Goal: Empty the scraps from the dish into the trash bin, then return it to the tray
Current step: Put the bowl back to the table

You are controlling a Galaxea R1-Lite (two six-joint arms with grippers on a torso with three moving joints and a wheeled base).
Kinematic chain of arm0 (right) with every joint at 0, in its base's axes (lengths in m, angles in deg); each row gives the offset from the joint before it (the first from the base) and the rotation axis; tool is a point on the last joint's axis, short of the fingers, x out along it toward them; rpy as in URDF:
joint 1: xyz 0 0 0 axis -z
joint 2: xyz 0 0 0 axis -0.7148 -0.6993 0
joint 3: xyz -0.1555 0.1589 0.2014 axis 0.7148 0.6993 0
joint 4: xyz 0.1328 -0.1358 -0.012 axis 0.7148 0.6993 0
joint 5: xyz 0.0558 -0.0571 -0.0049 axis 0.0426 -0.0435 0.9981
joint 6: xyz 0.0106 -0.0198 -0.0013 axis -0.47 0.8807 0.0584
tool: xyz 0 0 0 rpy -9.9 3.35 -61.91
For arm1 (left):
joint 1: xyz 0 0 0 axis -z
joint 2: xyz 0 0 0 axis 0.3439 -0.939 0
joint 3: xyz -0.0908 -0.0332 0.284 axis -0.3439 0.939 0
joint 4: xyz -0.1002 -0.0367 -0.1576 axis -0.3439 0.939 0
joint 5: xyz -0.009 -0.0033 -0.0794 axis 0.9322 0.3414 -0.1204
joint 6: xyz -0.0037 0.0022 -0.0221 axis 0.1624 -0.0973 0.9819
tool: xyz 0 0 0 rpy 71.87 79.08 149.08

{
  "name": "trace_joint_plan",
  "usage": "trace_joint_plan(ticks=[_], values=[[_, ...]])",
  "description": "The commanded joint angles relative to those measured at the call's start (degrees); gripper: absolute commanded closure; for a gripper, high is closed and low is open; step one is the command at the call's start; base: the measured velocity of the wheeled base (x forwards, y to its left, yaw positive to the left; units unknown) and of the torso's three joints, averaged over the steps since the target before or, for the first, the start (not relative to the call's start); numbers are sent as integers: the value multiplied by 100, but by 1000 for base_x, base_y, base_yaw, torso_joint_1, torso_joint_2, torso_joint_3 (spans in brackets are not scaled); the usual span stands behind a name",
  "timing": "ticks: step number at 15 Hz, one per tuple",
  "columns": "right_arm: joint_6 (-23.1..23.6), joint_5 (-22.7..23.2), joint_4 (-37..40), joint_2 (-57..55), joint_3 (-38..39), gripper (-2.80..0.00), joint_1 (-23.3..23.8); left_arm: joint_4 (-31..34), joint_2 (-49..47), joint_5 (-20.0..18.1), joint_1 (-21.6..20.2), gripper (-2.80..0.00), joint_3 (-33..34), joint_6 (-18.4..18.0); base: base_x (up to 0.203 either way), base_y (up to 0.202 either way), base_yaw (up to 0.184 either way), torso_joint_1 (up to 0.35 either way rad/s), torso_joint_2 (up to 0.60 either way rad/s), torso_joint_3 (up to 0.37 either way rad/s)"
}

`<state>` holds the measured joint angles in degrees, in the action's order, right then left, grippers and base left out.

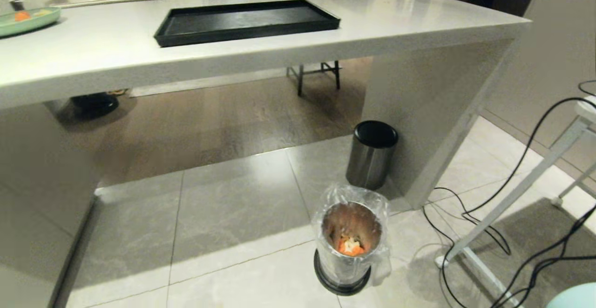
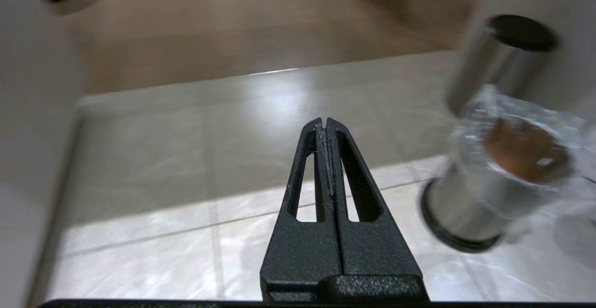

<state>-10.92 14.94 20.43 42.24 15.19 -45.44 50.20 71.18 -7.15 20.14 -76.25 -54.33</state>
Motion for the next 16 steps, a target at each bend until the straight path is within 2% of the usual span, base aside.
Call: trace_joint_plan(ticks=[1, 10, 16], values=[[-2, 0, -2, -7, 0, 0, -1, -1, -4, 0, 0, 0, 0, 6, 2, -9, 185, 1, 2, 2], [-37, 0, -10, -7, 0, 0, -1, -1, 0, 0, 0, 0, 0, 6, 3, -8, 167, 4, 2, 2], [-37, 0, -10, -7, 0, 0, -1, -1, -6, 0, -2, 0, 0, 6, 0, -1, 12, 0, 0, 1]])
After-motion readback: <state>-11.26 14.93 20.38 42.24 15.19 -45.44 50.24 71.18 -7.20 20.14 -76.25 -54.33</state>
